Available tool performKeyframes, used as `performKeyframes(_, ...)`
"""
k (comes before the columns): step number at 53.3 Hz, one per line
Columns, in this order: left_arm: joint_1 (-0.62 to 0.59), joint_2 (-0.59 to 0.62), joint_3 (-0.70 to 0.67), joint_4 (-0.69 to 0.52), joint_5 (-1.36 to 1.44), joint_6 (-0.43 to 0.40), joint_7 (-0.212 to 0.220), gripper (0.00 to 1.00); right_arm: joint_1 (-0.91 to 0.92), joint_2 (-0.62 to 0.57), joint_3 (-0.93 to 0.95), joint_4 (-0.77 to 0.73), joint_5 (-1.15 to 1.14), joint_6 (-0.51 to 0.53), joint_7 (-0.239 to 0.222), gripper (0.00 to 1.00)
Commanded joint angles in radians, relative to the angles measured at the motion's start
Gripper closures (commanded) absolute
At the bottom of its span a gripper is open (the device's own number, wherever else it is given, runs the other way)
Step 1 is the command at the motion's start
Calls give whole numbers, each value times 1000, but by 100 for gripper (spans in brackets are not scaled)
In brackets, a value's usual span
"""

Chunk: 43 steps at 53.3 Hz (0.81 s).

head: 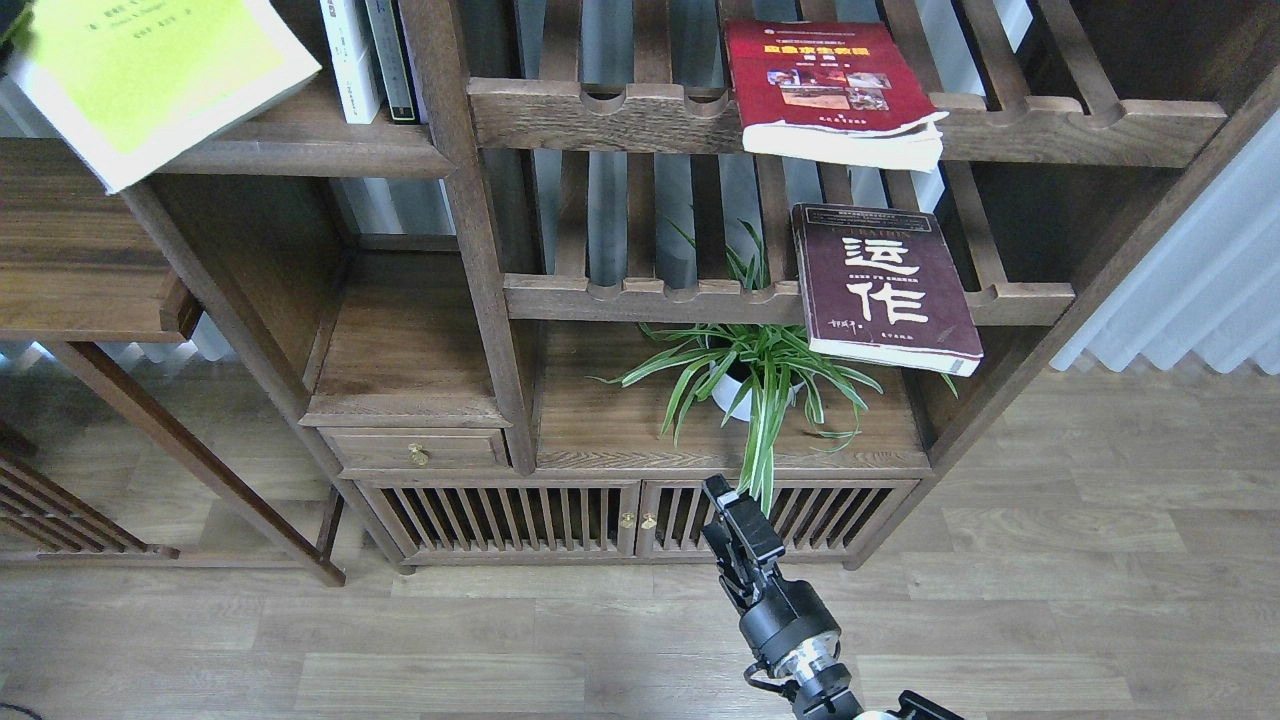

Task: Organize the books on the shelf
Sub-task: 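Place the yellow-green book upright on the top shelf with the left gripper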

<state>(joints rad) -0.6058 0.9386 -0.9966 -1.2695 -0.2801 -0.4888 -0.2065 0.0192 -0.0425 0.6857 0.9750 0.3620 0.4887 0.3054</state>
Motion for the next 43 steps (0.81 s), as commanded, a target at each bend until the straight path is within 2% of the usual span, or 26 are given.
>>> performKeyframes(1, -5, 25, -10, 21, -2, 0, 4, 96, -1, 6, -2, 10, -1, 0, 1, 5)
performKeyframes(7, -8, 26, -34, 29, -1, 0, 24, 96, -2, 27, -17, 33, -8, 0, -3, 5)
performKeyframes(18, -60, 16, -60, 32, 15, 0, 88, 97, -7, 39, -18, 60, -55, 0, -3, 6)
performKeyframes(43, -94, -81, -209, 38, 323, 0, 91, 98, -4, 43, -23, 59, -61, 0, -5, 5)
